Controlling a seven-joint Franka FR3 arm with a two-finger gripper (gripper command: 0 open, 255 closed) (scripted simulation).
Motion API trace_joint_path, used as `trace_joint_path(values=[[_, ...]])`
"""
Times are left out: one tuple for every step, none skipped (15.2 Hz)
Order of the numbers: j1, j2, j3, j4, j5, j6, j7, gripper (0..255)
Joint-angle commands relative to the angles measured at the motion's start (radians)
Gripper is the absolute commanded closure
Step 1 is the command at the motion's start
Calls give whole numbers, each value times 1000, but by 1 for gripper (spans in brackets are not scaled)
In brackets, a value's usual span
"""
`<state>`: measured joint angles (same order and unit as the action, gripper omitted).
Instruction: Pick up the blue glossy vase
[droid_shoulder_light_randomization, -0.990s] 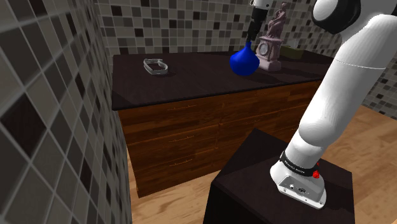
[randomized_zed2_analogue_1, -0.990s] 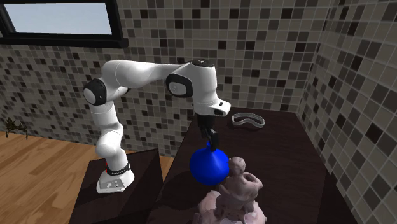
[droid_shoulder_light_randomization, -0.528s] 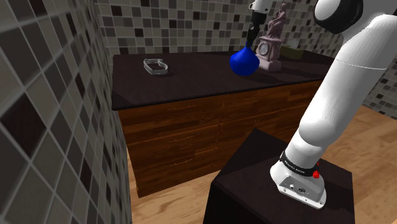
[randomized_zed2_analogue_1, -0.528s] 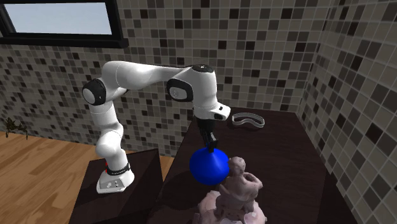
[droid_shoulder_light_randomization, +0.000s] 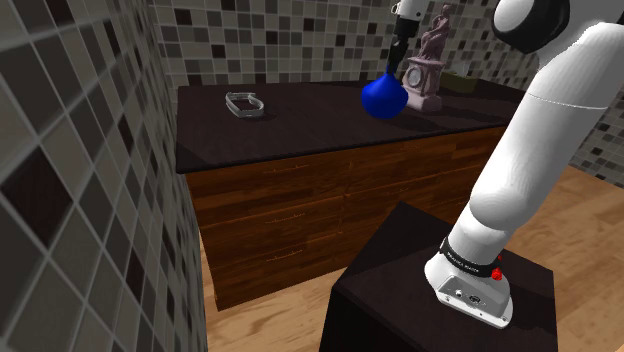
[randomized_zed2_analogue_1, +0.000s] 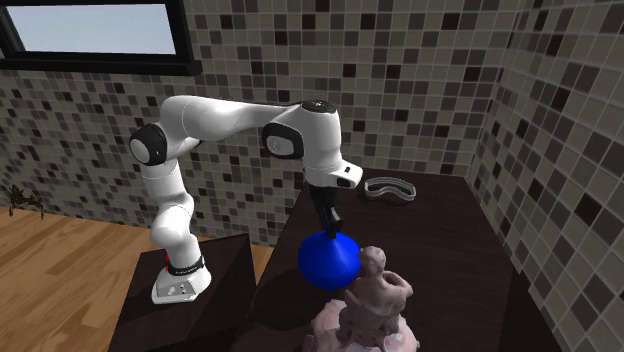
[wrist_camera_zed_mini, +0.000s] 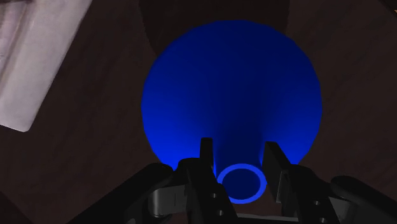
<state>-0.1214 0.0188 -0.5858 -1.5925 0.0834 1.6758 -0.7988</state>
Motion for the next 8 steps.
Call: trace_joint_path(values=[[-2,5,-1,25,3,-21,-1,255],[-3,9,-2,43,5,-35,-2,255],[-4,14,-3,62,8,-50,-3,255],[-5,19,-4,81,11,-65,-4,255],[-7,25,-6,100,14,-80,-5,255],[-9,31,-7,121,18,-96,-6,255],[-11,37,-8,141,21,-111,-7,255],[-13,44,-10,162,25,-127,-9,255]])
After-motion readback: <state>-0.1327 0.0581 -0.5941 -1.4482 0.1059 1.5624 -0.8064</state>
